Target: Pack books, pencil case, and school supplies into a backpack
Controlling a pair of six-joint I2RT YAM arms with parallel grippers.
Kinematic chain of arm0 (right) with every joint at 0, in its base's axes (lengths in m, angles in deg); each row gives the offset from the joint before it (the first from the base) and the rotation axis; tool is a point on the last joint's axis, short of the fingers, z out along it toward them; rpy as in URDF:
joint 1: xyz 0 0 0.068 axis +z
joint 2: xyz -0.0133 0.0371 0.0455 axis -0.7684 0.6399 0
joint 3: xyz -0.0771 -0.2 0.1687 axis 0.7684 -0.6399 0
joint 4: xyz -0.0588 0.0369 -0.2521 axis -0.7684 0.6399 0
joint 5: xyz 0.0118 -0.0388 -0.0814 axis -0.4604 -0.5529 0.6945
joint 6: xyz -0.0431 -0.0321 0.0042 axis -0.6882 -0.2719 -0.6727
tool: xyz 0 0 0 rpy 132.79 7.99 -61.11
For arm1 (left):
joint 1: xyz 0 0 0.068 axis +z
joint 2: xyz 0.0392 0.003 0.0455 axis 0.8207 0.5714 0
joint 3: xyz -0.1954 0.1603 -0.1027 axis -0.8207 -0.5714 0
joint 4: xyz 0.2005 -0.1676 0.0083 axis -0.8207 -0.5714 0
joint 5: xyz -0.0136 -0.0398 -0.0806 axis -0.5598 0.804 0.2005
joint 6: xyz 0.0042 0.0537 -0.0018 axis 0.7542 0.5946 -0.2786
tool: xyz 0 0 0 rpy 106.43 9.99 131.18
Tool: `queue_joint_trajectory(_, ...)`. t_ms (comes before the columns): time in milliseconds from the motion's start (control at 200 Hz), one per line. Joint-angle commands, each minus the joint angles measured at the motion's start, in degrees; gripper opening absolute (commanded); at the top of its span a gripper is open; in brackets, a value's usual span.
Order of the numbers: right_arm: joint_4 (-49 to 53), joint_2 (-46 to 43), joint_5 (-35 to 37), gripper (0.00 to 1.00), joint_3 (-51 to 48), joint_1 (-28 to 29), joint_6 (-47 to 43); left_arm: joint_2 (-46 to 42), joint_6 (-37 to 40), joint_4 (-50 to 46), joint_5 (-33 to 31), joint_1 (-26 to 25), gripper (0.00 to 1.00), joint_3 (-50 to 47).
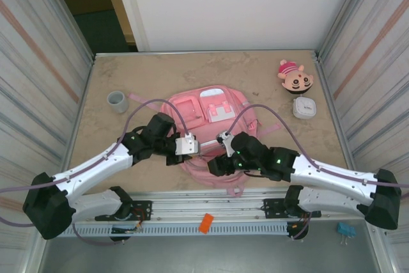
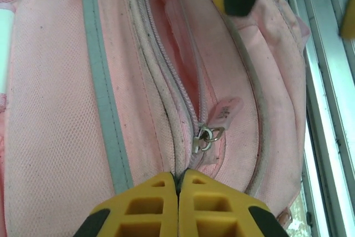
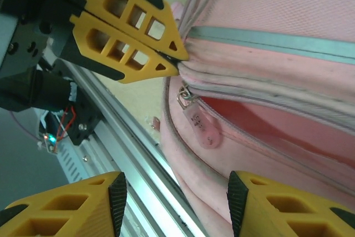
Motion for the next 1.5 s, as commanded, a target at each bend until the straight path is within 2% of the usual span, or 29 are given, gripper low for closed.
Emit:
queue_joint_trajectory(0,1.2,2.5,5.8,0.53,2.0,2.0,-1.1,-0.7,-5.9,3.9,3.7,-0.3,0.0,0.6)
queue_joint_trajectory(281,-3.6,8.4,9.8,0.51,3.2,3.1,-1.2,0.8,-10.2,6.8,5.6,-0.3,0.0,0.3)
queue_joint_trajectory(446,-5.3,11.0,16.6,0.46,4.1,3.8,0.9,1.1,-11.2,8.1,7.6,-0.3,0.0,-0.2)
queue_joint_trajectory(516,-4.6,11.7,19.1,0.37,4.6,3.8,1.4,1.0,-11.2,7.9,7.3,-0.3,0.0,-0.1)
queue_joint_trajectory(561,-2.9,11.6,20.9,0.27,5.2,3.8,2.0,0.9,-11.0,7.3,6.7,-0.4,0.0,-0.2)
queue_joint_trajectory(611,-1.0,11.0,22.3,0.17,5.4,3.8,2.2,0.8,-10.5,6.4,5.0,-0.3,0.0,-0.3)
queue_joint_trajectory(687,1.6,9.1,23.3,0.08,5.3,3.8,2.3,0.5,-9.6,5.0,1.1,-0.2,0.0,-0.7)
queue_joint_trajectory(827,6.4,5.4,21.1,0.0,3.9,1.9,2.3,-0.1,-9.5,3.2,-3.3,1.6,0.0,-1.9)
queue_joint_trajectory(1012,11.7,2.6,16.2,0.0,2.5,-2.3,1.8,-2.1,-10.0,2.4,-8.7,4.0,0.0,-2.9)
queue_joint_trajectory(1203,12.1,1.8,11.4,0.0,2.4,-4.5,-0.6,-4.7,-9.5,1.7,-8.0,5.8,0.0,-3.1)
queue_joint_trajectory(1248,9.9,1.4,8.6,0.0,2.1,-4.5,-1.6,-5.2,-8.9,1.0,-5.2,5.5,0.09,-2.6)
queue_joint_trajectory(1288,7.9,1.2,6.5,0.0,1.7,-4.6,-2.0,-5.5,-8.8,0.9,-2.9,4.8,0.23,-2.1)
queue_joint_trajectory(1348,5.6,1.2,4.3,0.0,1.5,-4.8,-2.0,-5.8,-8.6,1.4,-1.8,2.5,0.37,-1.4)
queue_joint_trajectory(1408,4.9,1.5,3.4,0.0,1.5,-4.9,-2.0,-4.9,-8.6,2.3,-3.6,-0.9,0.48,-0.3)
queue_joint_trajectory(1498,4.6,2.2,3.0,0.0,1.8,-5.1,-2.3,-1.7,-8.9,3.2,-6.2,-4.4,0.56,1.9)
